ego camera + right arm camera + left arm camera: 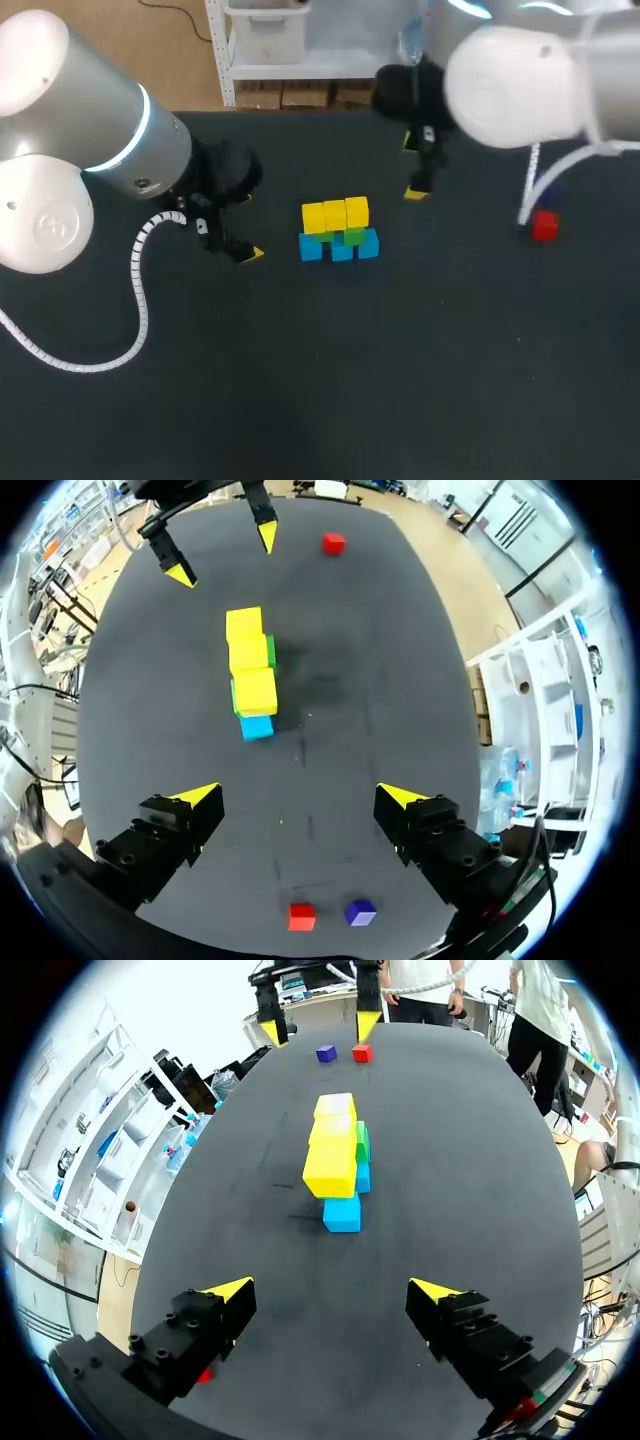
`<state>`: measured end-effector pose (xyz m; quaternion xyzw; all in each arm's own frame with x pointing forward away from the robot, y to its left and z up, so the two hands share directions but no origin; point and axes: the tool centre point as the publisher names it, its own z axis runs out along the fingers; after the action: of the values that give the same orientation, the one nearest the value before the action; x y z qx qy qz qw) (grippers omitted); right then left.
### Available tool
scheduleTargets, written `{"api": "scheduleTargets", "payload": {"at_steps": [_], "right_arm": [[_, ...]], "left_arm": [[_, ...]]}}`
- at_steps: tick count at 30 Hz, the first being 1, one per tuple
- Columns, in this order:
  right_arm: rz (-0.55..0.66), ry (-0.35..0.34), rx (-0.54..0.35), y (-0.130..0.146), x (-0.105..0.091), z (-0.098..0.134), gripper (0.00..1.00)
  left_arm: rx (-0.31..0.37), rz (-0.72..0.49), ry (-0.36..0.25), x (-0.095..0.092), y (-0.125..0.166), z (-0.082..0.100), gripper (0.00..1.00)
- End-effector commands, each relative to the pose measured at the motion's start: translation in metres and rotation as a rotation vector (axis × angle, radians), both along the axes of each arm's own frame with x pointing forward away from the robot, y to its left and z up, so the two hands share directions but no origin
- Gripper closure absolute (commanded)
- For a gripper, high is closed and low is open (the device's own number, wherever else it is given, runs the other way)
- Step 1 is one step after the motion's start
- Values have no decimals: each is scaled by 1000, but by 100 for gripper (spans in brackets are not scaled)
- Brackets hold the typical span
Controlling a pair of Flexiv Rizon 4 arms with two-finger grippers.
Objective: Place the blue cubes, place green cubes on the blue cubes, place the yellow cubes on the green cubes, then place the red cubes on the yellow cubes, and place purple cube on the red cubes.
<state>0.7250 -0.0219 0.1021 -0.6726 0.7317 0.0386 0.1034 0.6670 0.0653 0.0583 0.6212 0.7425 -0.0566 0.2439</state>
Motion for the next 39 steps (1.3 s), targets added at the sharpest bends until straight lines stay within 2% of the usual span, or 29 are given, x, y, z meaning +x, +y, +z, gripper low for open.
{"api": "scheduleTargets", "payload": {"at_steps": [1,7,18,26,33,39], "right_arm": [[-4,-72,110,-15,-6,5,0],[9,-88,170,-23,-1,14,0],[7,-98,363,-24,6,15,0],[-7,-93,470,-40,0,14,0],[-35,-78,458,-63,-6,18,0],[-36,-56,452,-66,-7,16,0]], "left_arm": [[-5,-5,1,1,1,0,0],[-5,-5,1,1,1,0,0],[-5,-5,1,1,1,0,0],[-5,-5,1,1,1,0,0],[-5,-5,1,1,1,0,0],[-5,-5,1,1,1,0,0]]}}
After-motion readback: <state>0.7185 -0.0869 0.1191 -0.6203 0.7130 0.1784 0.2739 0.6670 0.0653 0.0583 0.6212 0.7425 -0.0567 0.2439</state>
